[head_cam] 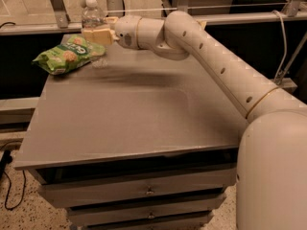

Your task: Move water bottle near green rice chip bag

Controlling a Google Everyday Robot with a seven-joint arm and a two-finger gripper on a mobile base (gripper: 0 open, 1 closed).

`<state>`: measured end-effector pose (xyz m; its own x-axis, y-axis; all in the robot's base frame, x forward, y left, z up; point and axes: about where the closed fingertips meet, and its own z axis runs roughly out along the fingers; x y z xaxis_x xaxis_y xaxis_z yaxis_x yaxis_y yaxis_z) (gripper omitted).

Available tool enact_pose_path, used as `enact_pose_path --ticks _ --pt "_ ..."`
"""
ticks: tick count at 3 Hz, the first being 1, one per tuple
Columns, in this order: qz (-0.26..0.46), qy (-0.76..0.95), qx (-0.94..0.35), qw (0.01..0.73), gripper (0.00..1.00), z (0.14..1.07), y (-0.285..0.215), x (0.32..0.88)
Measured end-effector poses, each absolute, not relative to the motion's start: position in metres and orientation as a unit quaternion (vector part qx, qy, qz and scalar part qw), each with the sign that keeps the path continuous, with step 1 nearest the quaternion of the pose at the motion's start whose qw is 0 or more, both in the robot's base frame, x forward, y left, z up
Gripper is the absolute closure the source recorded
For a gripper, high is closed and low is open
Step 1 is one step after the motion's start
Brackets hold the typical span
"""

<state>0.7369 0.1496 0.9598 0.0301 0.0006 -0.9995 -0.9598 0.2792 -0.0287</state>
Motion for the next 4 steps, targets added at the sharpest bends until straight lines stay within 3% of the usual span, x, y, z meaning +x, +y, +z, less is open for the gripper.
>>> enact_pose_path --ticks 1,2,3,4 --pt "0.422 0.566 -0.425 0.566 0.85 0.944 0.155 0.744" --pt "0.426 0.572 -0.419 0.562 0.61 0.932 0.160 0.750" --pt "0.432 0.574 -0.413 0.560 0.31 0.923 0.168 0.757" --pt "0.432 0.574 -0.413 0.560 0.08 0.923 0.168 0.757"
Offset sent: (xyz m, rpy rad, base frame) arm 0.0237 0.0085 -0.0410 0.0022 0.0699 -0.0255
